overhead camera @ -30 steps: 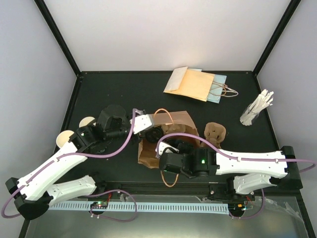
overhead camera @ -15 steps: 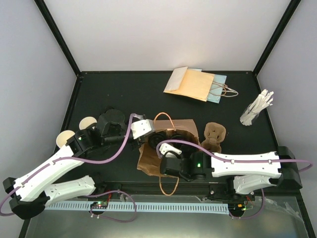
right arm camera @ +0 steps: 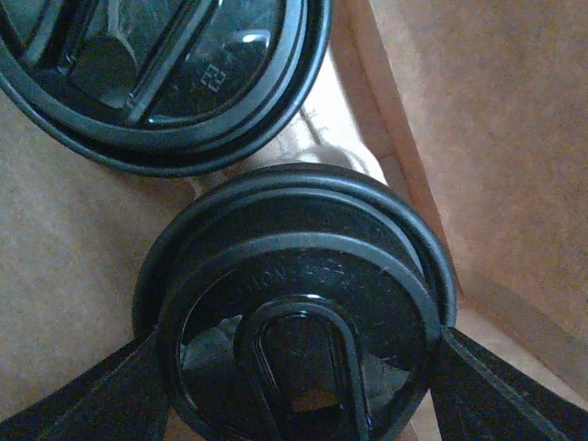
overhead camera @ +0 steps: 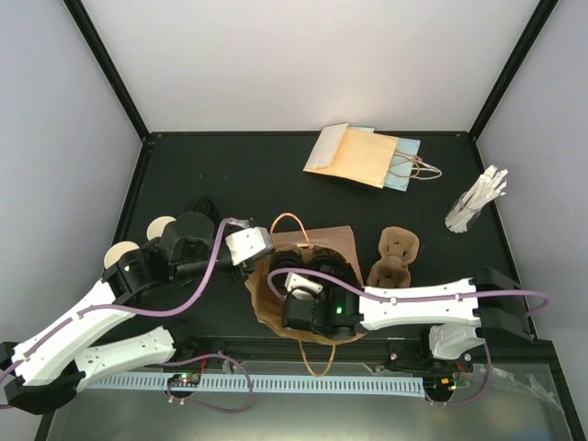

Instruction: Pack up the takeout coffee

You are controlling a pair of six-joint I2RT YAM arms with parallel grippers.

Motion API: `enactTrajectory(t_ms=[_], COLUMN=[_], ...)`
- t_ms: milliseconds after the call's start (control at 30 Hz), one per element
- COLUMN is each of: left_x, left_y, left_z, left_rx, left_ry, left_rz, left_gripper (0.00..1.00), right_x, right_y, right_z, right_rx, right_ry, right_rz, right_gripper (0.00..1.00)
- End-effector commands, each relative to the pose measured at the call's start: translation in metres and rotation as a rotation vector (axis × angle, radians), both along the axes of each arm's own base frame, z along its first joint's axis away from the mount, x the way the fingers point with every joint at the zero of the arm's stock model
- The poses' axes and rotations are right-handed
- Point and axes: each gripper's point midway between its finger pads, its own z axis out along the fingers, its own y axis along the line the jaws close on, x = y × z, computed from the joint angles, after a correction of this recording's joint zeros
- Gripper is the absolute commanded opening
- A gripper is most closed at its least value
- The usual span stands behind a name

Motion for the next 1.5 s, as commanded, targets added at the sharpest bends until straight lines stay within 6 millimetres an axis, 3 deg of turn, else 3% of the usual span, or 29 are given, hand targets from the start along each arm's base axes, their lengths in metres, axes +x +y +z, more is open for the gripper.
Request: enactTrajectory(t_ms=[0, 200, 367, 533, 667, 867, 933, 1067, 1133, 1233, 1367, 1400, 1467], left_x=[-0.011, -0.017, 0.006, 0.014, 0.007, -0.007, -0.010, -0.013, -0.009, 0.004, 0.021, 0.022, 0.032], left_y=[0.007, 0.013, 0.016, 0.009, 0.003, -0.008, -0.010, -0.007, 0.000, 0.019, 0.049, 0.059, 0.070], left_z=[0.005, 0.003, 0.018, 0.040, 0.041, 0.027, 0.028, 0.043, 0.060, 0.088, 0.123, 0.141, 0.146], left_rx=[-0.016, -0.017, -0.089, -0.154, -0.172, -0.193, -0.208, -0.266, -0.320, -0.387, -0.377, -0.377, -0.326], left_ry=[0.030, 0.065, 0.069, 0.036, 0.047, 0.122, 0.142, 0.158, 0.181, 0.192, 0.193, 0.180, 0.174], left_rz=[-0.007, 0.010, 0.164, 0.173, 0.124, 0.047, 0.029, 0.037, 0.096, 0.242, 0.433, 0.471, 0.554], left_gripper=[0.02, 0.02, 0.01, 0.01, 0.01, 0.07, 0.14, 0.54, 0.75, 0.98, 0.99, 0.99, 0.99], right_x=[0.003, 0.004, 0.008, 0.028, 0.023, 0.011, 0.008, 0.004, 0.002, -0.004, -0.010, -0.012, -0.016], right_y=[0.009, 0.012, 0.024, 0.004, 0.003, 0.007, 0.008, 0.007, 0.006, 0.004, 0.000, -0.001, -0.001], right_z=[0.006, 0.017, 0.026, 0.034, 0.029, 0.000, -0.006, -0.011, -0.009, -0.008, -0.005, -0.005, -0.006], right_rx=[0.028, 0.094, 0.210, 0.256, 0.357, 0.379, 0.366, 0.374, 0.394, 0.413, 0.419, 0.423, 0.439], right_ry=[-0.026, -0.019, -0.007, -0.009, 0.060, 0.134, 0.121, 0.116, 0.109, 0.089, 0.031, 0.021, 0.015], right_rz=[-0.006, -0.061, -0.143, -0.292, -0.326, -0.324, -0.312, -0.320, -0.323, -0.314, -0.309, -0.311, -0.308], right_gripper=[0.50, 0.48, 0.45, 0.43, 0.43, 0.42, 0.42, 0.42, 0.41, 0.41, 0.41, 0.41, 0.41])
